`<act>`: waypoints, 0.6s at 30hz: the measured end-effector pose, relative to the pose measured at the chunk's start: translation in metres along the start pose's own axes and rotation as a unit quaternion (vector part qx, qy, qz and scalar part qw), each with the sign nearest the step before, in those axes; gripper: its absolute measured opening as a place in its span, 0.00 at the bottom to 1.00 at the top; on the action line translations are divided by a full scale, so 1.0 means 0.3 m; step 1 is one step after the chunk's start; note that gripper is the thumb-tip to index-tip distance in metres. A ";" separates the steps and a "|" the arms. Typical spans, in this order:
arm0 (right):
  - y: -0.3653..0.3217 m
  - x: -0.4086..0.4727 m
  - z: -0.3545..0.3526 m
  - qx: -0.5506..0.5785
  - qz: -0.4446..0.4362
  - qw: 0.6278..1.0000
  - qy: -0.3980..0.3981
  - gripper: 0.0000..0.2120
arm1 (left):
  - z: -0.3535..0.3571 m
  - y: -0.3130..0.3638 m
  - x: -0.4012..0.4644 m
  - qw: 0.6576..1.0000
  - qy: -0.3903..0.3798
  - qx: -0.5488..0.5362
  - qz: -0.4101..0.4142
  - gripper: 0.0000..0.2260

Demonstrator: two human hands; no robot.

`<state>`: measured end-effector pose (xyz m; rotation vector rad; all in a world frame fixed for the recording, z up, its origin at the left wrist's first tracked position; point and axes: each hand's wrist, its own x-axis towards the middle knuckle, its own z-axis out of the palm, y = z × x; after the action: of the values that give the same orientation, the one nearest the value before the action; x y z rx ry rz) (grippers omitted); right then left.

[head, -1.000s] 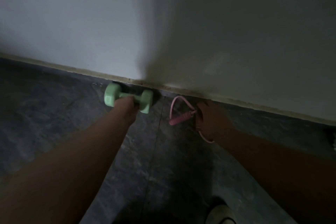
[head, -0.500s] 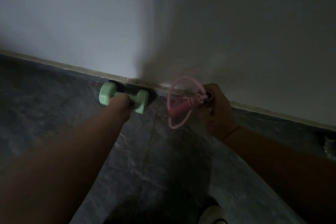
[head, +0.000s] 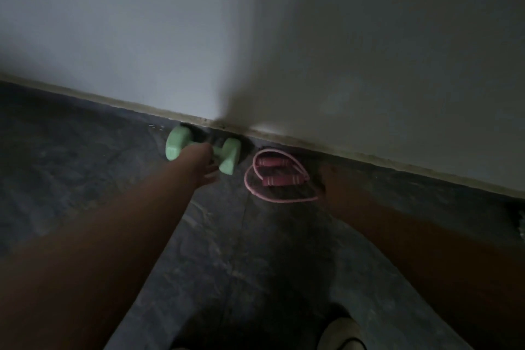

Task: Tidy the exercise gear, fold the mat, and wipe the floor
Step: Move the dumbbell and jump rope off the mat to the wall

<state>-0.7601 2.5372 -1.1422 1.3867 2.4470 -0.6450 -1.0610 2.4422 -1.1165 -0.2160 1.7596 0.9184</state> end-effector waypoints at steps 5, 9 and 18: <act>-0.065 -0.009 -0.043 0.019 0.007 0.999 0.028 0.13 | -0.040 0.005 -0.033 1.000 -0.015 -0.011 -0.009 0.14; -0.140 -0.033 -0.080 0.077 0.033 0.996 0.007 0.18 | -0.077 -0.014 -0.124 0.997 -0.027 -0.072 -0.027 0.10; -0.430 -0.386 -0.549 0.251 0.060 0.966 -0.019 0.14 | -0.179 0.090 -0.694 0.993 -0.010 -0.112 -0.022 0.08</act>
<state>-0.8119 2.4747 -0.9172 1.6575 2.2327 -1.3129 -1.0326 2.3654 -0.9158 -0.3877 1.6261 1.0822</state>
